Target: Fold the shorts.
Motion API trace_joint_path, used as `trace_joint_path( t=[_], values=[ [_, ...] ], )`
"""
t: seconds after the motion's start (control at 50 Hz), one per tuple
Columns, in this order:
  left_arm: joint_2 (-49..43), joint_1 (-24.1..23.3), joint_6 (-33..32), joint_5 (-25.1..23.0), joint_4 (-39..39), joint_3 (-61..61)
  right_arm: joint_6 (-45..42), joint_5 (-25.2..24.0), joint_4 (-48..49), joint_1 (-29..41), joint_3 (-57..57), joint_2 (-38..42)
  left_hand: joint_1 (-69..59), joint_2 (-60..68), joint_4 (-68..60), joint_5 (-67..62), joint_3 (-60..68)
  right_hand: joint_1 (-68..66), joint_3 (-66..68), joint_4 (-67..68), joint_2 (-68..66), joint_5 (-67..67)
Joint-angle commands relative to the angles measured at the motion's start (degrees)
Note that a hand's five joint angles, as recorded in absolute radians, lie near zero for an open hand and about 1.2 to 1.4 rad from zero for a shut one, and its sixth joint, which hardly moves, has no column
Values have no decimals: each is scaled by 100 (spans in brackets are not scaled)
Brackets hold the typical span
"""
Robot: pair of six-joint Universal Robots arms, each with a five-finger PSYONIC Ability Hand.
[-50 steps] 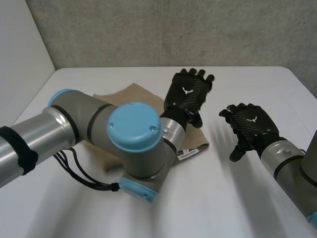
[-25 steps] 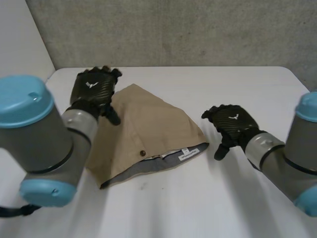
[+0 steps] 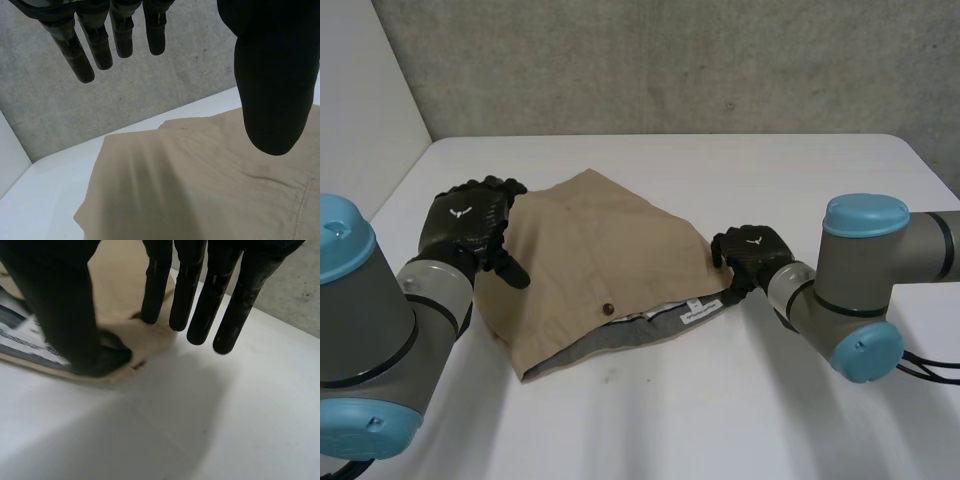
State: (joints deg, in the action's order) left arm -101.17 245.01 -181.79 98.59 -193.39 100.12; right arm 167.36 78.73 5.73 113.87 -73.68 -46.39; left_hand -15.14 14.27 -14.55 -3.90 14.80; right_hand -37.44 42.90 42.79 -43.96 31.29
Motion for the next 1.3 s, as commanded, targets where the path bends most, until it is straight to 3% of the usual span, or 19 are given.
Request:
trace_joint_path(
  t=[0.02, 0.18, 0.36, 0.48, 0.5, 0.56, 0.7, 0.78, 0.94, 1.02, 1.18, 1.3],
  values=[
    [-17, 12, 3, 11, -6, -1, -431, 248, 51, -5, 257, 183, 106, -19, 46, -18, -72, -4256, 3710, 3721, -3604, 3871],
    [-8, 29, 12, 11, 3, 8, -1134, 301, 165, -66, 1240, 534, 140, -52, 80, 15, -105, -4256, 3710, 3721, -3604, 3871],
    [36, 38, 12, 19, 3, 87, -2276, 670, 165, -733, 3786, 1710, 140, -52, 80, 15, -105, -4256, 3710, 3721, -3604, 3871],
    [45, 29, 12, 19, 3, 148, -2392, 652, 192, -1094, 4774, 2239, 156, -69, 97, 32, -122, -4256, 3710, 3721, -3604, 3871],
    [45, 29, 12, 19, 3, 148, -2357, 618, 200, -1112, 4853, 2292, 156, -69, 97, 32, -122, -3579, 3033, 3044, -2928, 3194],
    [36, 29, 12, 19, 3, 157, -2243, 661, 236, -1112, 4828, 2310, 156, -69, 97, 32, -122, 2313, -2858, -2847, 2964, -2698],
    [9, 47, 3, 11, -6, 122, -1830, 758, -290, -1051, 3907, 1530, 156, -69, 97, 32, -122, 2744, -3290, -3279, 3396, -3129],
    [-26, 73, 3, 11, -14, 61, -1401, 828, -949, -955, 2574, 275, 156, -69, 97, 32, -122, 2744, -3290, -3279, 3396, -3129],
    [-605, 100, -102, -209, -278, -361, -679, 416, -1250, -287, 156, -1160, -347, 434, -406, -471, 381, 2235, -2781, -2770, 2887, -2621],
    [-1166, 336, -304, -638, -287, -808, -573, 152, -1224, -76, -549, -1398, -768, 855, -828, -892, 802, 1375, -1921, -1910, 2027, -1761],
    [-2002, 793, -1436, -1105, -304, -1494, -152, 90, -1057, 250, -1324, -1434, -937, 1024, -996, -1061, 971, 1373, -1919, -1908, 2025, -1758],
    [-2512, 979, -1772, -1290, -304, -1925, -115, 125, -504, 390, -1597, -1416, -1055, 1142, -1114, -1179, 1089, 1340, -1885, -1874, 1991, -1725]
  ],
)
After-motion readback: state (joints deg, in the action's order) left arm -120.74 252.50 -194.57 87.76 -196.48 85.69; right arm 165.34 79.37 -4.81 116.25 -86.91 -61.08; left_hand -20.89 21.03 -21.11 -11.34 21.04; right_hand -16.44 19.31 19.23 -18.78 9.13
